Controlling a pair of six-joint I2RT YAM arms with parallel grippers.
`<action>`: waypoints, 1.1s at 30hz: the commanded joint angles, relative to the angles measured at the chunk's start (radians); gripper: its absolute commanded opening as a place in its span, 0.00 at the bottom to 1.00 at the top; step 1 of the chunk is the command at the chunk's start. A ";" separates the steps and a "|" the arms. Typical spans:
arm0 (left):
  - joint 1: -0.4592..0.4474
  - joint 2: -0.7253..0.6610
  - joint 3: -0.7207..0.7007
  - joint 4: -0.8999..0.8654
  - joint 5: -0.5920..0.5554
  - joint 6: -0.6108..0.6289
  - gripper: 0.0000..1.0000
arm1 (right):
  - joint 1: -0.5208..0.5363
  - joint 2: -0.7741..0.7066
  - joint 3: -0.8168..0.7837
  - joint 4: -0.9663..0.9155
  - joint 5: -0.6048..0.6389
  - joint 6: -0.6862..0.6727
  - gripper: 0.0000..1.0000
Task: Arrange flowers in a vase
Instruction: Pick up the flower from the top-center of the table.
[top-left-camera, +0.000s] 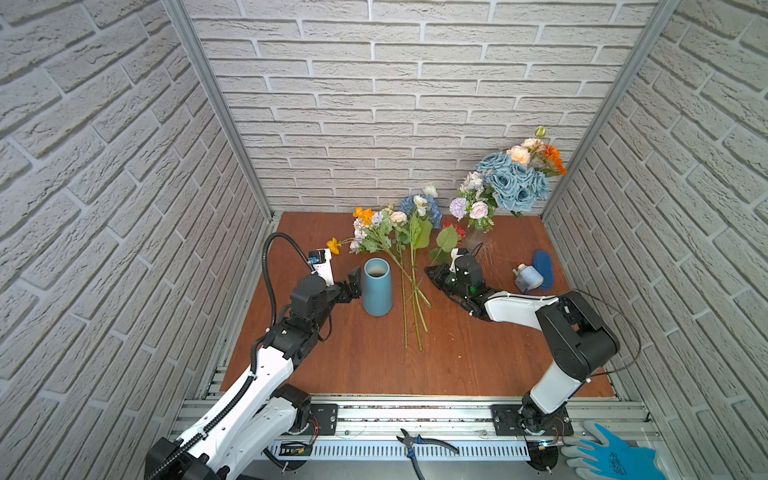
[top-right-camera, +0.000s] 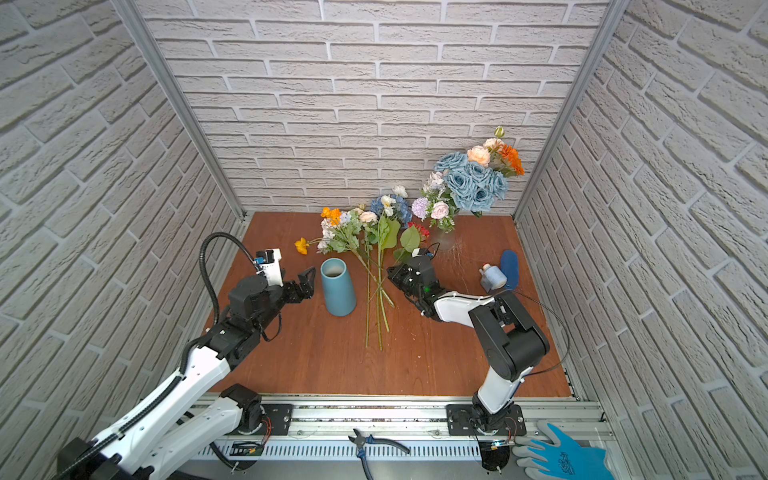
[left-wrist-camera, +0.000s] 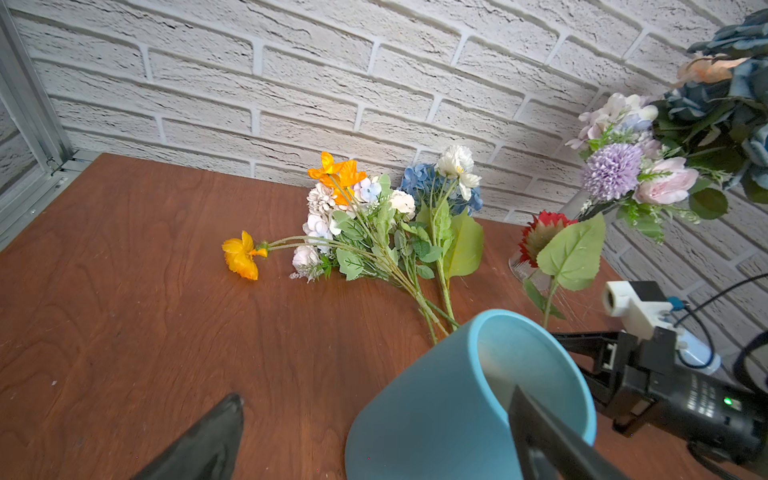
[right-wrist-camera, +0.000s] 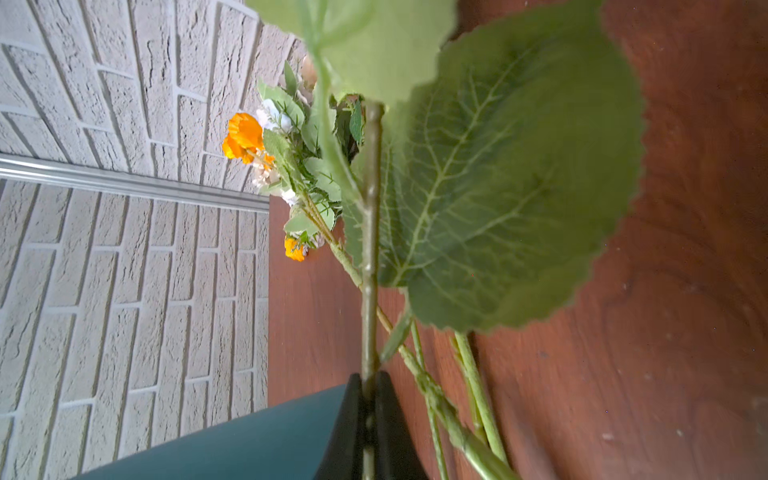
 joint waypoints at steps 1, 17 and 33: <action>0.013 0.022 0.010 0.076 -0.006 -0.013 0.98 | 0.005 -0.106 -0.001 -0.126 -0.052 -0.129 0.06; 0.139 0.054 -0.028 0.126 0.056 -0.142 0.98 | 0.054 -0.259 0.477 -0.685 -0.130 -0.618 0.06; 0.170 0.021 -0.078 0.112 0.079 -0.170 0.98 | 0.176 -0.025 0.788 -0.434 -0.230 -0.688 0.06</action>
